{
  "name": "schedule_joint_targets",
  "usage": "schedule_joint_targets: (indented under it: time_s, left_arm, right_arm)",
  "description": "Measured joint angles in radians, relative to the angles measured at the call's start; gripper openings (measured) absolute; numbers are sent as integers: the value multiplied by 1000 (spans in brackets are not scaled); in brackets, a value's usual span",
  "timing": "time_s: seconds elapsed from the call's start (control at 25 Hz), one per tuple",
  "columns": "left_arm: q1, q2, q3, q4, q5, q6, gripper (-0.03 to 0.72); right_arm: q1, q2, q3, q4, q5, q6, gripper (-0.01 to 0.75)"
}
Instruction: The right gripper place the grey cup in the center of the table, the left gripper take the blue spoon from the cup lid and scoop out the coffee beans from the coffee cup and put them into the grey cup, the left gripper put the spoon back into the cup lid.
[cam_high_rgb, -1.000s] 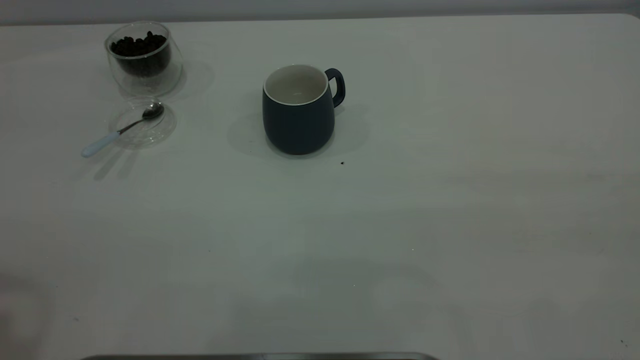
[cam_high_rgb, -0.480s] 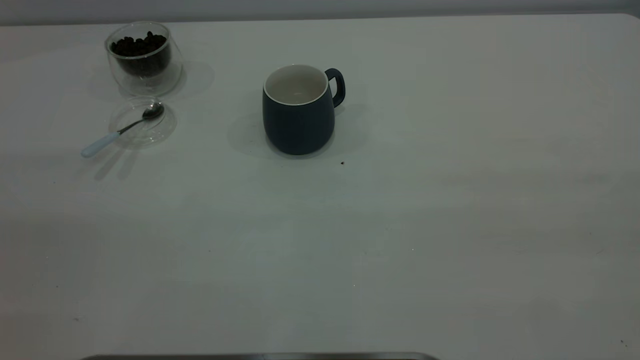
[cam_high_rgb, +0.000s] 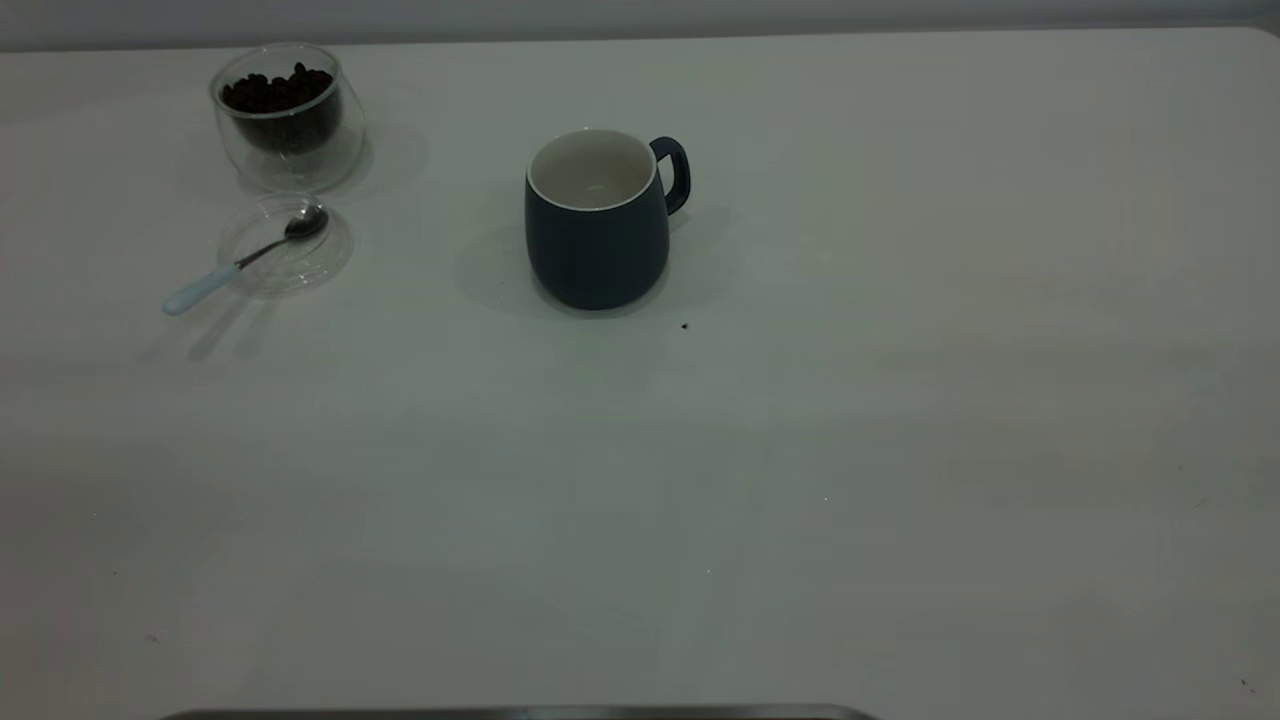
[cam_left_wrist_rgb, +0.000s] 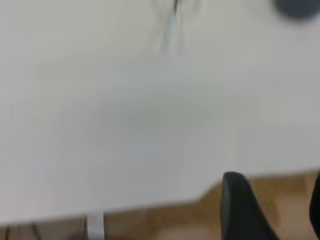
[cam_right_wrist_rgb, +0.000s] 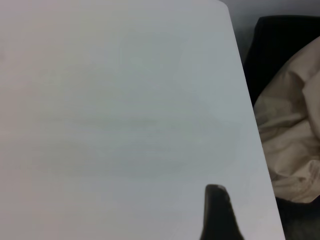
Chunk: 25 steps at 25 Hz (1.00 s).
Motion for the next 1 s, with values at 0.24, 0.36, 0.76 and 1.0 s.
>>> schedule_joint_targets:
  time_s: [0.24,0.36,0.76,1.0]
  left_arm:
    - [0,-62,0,-1,23,0,405]
    - [0,-70,0,-1,26,0,405]
    - [0,-70,0,-1,26,-1,405]
    - [0,-70,0,-1,26,-1,405]
  right_arm:
    - [0,0,0,0,0,0,453]
    - [0,0,0,0,0,0,453]
    - [0,0,0,-1,0,0,453]
    - [0,0,0,-1,0,0,453]
